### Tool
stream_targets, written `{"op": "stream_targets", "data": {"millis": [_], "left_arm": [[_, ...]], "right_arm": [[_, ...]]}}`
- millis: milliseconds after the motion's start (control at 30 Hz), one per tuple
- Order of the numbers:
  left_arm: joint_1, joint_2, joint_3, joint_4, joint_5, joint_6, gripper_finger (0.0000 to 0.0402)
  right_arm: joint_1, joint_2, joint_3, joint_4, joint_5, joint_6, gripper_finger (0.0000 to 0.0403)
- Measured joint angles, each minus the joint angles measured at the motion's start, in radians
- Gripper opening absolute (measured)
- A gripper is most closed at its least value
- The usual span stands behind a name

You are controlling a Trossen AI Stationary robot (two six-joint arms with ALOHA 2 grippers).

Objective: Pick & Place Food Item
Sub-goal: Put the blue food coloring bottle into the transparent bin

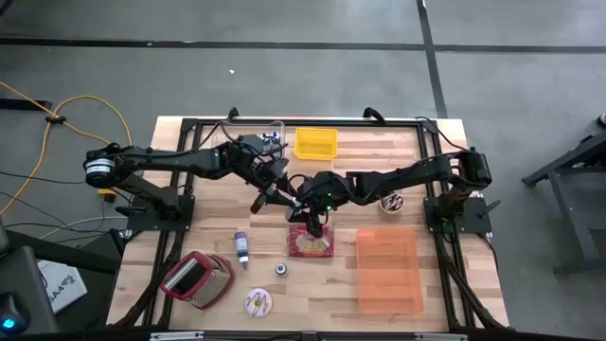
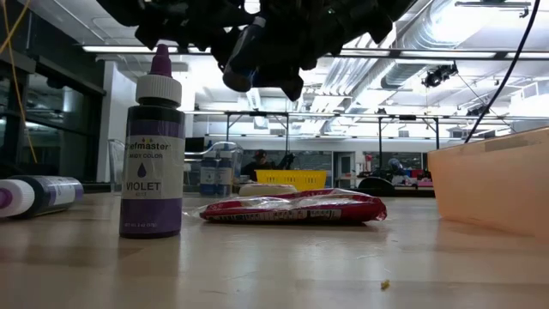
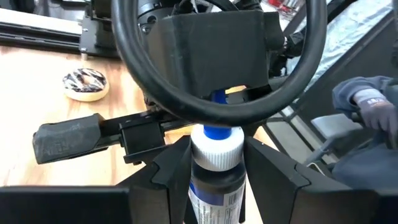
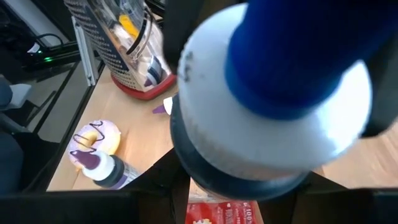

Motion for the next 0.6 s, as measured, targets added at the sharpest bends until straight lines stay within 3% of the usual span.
{"op": "stream_targets", "data": {"millis": [600], "left_arm": [[-0.03,0.025,0.0,0.006,0.022,-0.024,0.0142]], "right_arm": [[0.015,0.052,0.002,0.027,-0.013,0.022,0.0133]]}}
